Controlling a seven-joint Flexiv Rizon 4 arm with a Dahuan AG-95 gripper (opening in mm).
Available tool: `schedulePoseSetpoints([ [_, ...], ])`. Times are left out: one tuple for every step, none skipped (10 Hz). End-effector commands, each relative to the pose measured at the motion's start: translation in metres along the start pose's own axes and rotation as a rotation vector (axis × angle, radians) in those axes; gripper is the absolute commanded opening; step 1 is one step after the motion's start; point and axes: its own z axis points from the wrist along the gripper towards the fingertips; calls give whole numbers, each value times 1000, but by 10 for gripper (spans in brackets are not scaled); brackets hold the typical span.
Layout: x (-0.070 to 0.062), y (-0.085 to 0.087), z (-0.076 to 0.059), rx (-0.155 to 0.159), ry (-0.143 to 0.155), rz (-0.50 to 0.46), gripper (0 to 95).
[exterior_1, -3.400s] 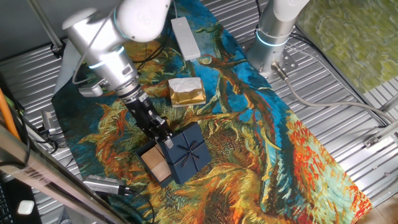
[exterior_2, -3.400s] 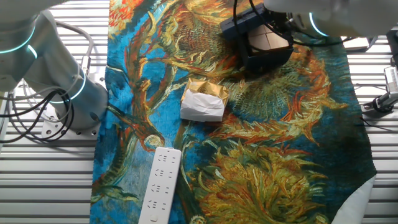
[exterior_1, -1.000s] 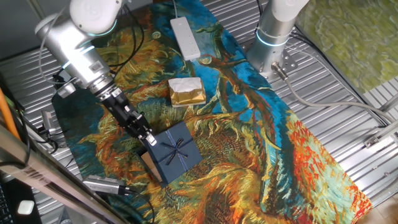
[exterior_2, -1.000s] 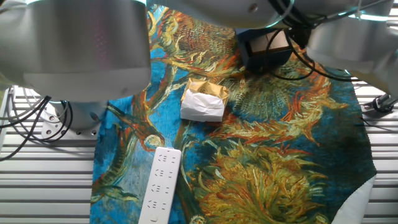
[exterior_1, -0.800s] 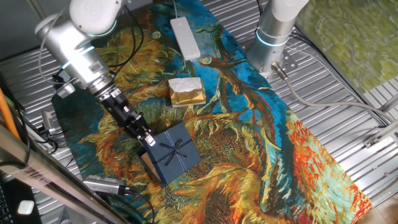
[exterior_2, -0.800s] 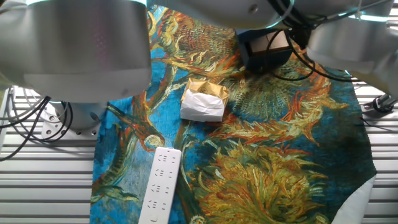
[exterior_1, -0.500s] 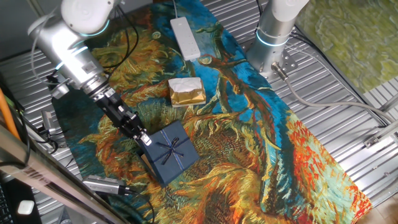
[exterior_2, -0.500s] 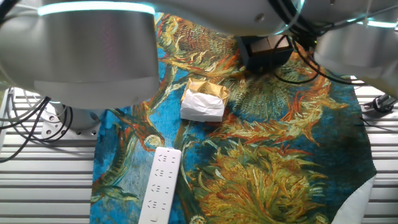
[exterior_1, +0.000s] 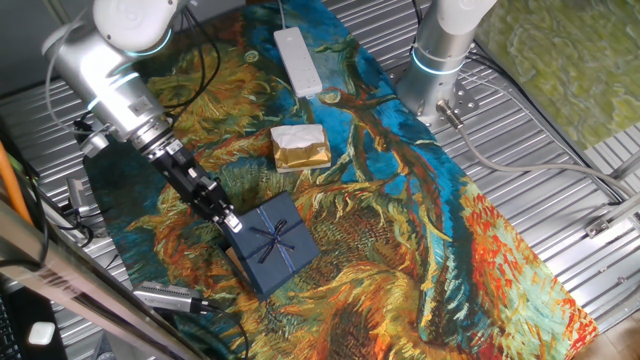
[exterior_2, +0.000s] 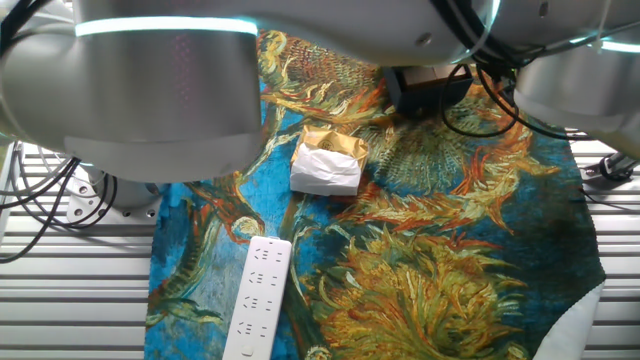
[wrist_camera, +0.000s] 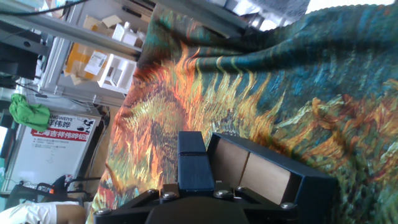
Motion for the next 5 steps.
schedulePoseSetpoints([
  [-1, -2, 0, -2, -1, -1, 0],
  [-1, -3, 1, -2, -1, -3, 0],
  [-1, -5, 1, -3, 0, -6, 0],
  [-1, -6, 1, -4, -1, -6, 0],
  [-2, -7, 1, -5, 0, -9, 0],
])
